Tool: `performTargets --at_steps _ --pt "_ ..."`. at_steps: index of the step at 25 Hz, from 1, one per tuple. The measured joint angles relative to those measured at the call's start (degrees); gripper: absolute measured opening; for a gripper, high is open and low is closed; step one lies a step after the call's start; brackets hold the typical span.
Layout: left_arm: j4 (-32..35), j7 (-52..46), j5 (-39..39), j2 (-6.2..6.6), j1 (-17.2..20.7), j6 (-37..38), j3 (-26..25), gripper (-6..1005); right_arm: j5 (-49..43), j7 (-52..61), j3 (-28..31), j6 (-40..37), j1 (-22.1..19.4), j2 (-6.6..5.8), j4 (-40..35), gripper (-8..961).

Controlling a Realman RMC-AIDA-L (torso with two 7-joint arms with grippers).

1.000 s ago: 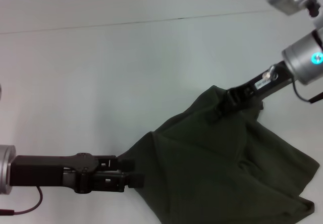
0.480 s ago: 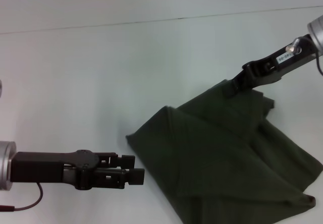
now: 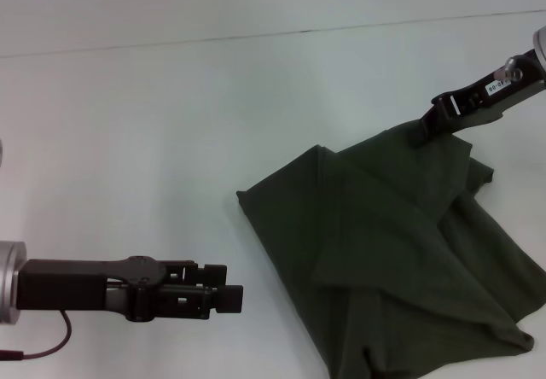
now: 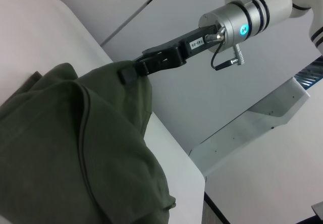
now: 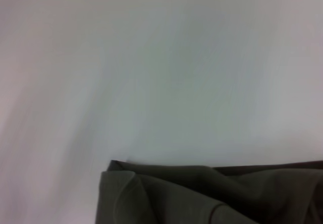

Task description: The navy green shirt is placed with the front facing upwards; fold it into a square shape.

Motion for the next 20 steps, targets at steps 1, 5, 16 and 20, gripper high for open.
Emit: performTargets --at_steps 1,5,16,20 --pt "0.0 -0.1 0.0 0.00 0.0 0.0 0.0 812 -0.4 0.0 -0.3 0.5 0.1 -0.01 0.1 67" --pt "0.0 -0.1 0.0 -0.07 0.1 -0.2 0.1 811 -0.8 -0.1 -0.7 3.0 0.1 0.03 0.1 73" --pt "-0.2 -0.4 0.0 -0.22 0.3 -0.7 0.2 808 -2.4 0.3 -3.8 9.3 0.6 1.10 5.2 91" --pt "-0.4 -0.4 0.0 -0.13 0.3 -0.7 0.2 808 -4.4 1.3 -3.6 10.3 0.4 1.11 5.3 98"
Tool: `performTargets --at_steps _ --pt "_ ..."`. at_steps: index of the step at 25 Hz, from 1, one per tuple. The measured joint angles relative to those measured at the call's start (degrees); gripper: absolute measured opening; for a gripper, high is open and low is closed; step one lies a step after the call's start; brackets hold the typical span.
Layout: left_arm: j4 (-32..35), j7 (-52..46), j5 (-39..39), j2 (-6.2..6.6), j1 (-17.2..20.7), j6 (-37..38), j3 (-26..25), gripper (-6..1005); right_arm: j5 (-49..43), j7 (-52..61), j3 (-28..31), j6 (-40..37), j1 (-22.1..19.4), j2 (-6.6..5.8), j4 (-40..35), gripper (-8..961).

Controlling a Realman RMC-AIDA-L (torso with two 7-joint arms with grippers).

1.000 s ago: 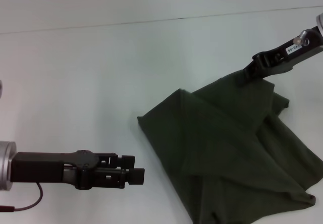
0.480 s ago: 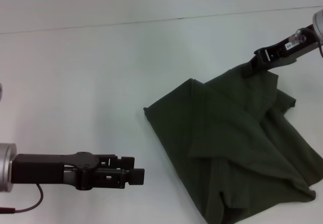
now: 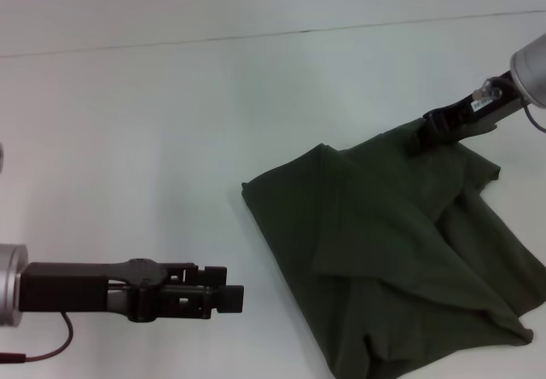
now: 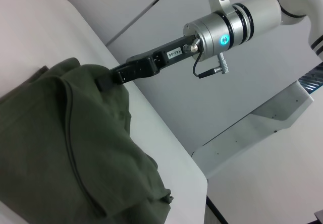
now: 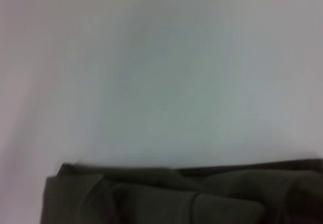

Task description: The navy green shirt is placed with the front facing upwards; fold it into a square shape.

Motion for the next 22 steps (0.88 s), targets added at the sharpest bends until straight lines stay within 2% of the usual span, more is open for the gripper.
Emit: performTargets --at_steps 3,8,14,18,22 --pt "-0.9 0.0 0.0 0.05 0.0 -0.3 0.1 807 -0.1 1.0 0.8 1.2 -0.5 -0.46 -0.5 103" --pt "-1.2 0.0 0.0 0.12 0.0 -0.7 0.2 806 0.2 1.0 3.0 2.0 -0.8 -0.88 -0.7 339" --pt "-1.8 -2.4 0.0 0.09 -1.0 0.4 0.9 804 3.1 0.1 4.4 -4.7 -0.3 -1.79 -1.3 368" --pt "-5.1 -7.8 0.0 -0.11 -3.4 0.6 4.4 802 9.0 -0.6 4.4 -7.3 -0.4 -2.24 -1.3 368" --pt "-9.3 -15.8 0.0 -0.57 -6.7 -1.7 5.6 801 10.9 -0.8 4.1 -7.4 -0.7 -2.34 -1.4 368"
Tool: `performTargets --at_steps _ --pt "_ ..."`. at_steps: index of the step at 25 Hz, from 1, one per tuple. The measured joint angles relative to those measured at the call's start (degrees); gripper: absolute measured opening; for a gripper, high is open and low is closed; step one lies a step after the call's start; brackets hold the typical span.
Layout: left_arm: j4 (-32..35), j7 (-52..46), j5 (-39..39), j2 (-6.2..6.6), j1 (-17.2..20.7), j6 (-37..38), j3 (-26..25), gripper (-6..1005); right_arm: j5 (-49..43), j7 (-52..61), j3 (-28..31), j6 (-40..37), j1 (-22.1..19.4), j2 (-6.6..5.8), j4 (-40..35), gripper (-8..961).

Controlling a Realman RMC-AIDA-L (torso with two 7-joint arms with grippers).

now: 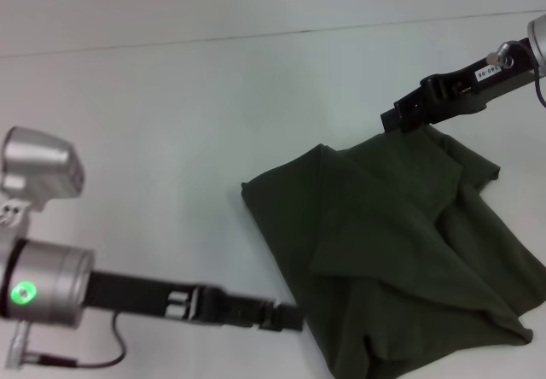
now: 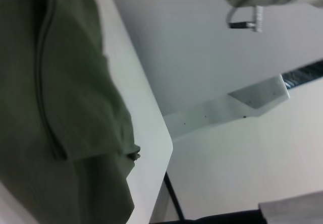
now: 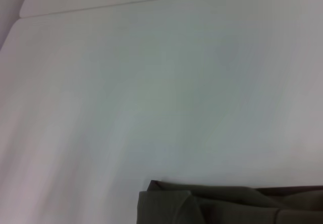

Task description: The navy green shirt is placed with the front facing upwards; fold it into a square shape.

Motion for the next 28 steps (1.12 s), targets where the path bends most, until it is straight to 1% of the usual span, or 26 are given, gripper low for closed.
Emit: performTargets --at_steps 3,6,8,10,11,12,18,21,23,26,28 --pt "-1.1 -3.4 -0.2 -0.45 -1.6 -2.3 -0.1 800 0.0 -0.3 -0.2 0.0 -0.1 0.06 0.0 368" --pt "-1.0 -4.1 -0.6 -0.65 -2.0 -3.6 -0.4 798 0.0 -0.9 -0.2 -0.7 -0.5 0.16 0.1 368" --pt "-1.0 -4.3 -0.6 -0.57 -2.0 -4.3 -0.6 798 0.1 -1.7 -0.2 -2.0 -0.6 0.29 0.4 368" --pt "-1.0 -4.7 -0.7 -0.18 -1.7 -5.0 -1.1 797 0.1 -2.6 -0.3 -4.1 -0.6 0.40 0.6 368" --pt "-1.0 -4.9 -0.7 0.19 -1.5 -5.3 -1.6 797 0.1 -3.4 -0.3 -6.5 -0.2 0.51 0.6 368" --pt "-1.0 -5.0 -0.7 0.51 -1.3 -5.4 -2.1 797 0.1 -3.4 -0.3 -6.5 -0.2 0.51 0.6 368" --pt "-0.9 -4.6 -0.3 2.17 0.5 -5.6 -7.3 797 0.1 -4.3 -1.8 -11.5 0.8 0.80 0.1 368" --pt "-0.3 -4.5 -0.2 2.95 1.5 -5.7 -10.2 798 -0.2 -4.6 -4.9 -12.3 1.1 0.94 0.0 368" --pt "0.1 -4.5 -0.2 3.30 2.0 -5.6 -12.1 798 -0.2 -5.8 -8.3 -12.5 1.1 1.25 0.0 368" --pt "0.5 -4.5 -0.2 3.55 2.4 -5.2 -13.7 798 -0.8 -8.0 -12.7 -11.2 1.2 2.11 -0.4 368" --pt "0.6 -4.5 -0.2 3.61 2.5 -5.2 -13.9 798 -2.1 -8.8 -13.9 -9.4 1.2 2.89 -1.5 368"
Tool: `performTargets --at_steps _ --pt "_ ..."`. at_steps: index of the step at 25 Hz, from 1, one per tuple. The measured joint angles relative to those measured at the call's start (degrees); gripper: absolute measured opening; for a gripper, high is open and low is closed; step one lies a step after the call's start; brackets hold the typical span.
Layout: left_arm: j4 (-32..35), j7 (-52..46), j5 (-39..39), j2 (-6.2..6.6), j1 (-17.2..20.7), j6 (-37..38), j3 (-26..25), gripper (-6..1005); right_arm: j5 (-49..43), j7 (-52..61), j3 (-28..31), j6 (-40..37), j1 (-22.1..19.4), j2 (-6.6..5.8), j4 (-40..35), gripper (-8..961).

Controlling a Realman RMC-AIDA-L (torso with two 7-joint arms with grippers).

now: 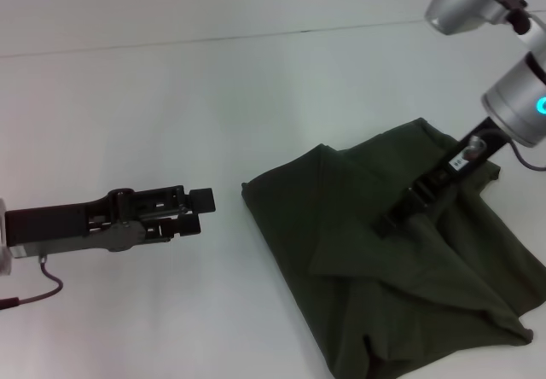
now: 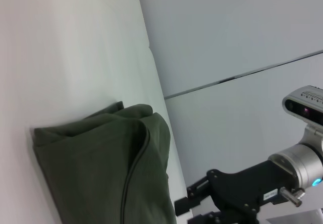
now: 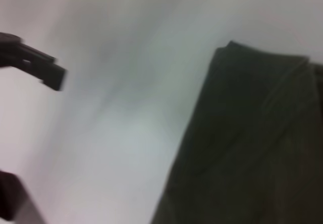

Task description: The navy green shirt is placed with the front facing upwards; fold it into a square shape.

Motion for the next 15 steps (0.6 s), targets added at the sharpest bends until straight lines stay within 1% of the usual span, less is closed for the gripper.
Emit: performTargets --at_steps 5,8,11,14,15 --pt "0.0 0.1 0.0 0.07 0.1 0.0 -0.4 797 -3.7 -2.7 -0.5 1.3 0.0 3.06 -4.9 368" --pt "0.0 0.2 0.0 0.13 0.3 -0.1 -0.9 797 -4.0 -4.2 -0.7 0.9 0.3 4.44 -6.6 368" --pt "-0.3 0.0 0.0 0.26 0.0 1.8 -0.3 797 -4.0 -4.3 -0.7 0.8 0.9 4.87 -6.7 368" --pt "-2.1 -1.7 0.0 0.28 -0.8 4.3 1.4 797 -4.0 -3.8 -0.4 0.4 1.2 4.74 -7.1 369" --pt "-3.8 -3.9 0.3 0.14 -1.7 4.7 4.2 797 -3.9 -3.4 -0.1 0.3 1.2 4.39 -7.6 369"
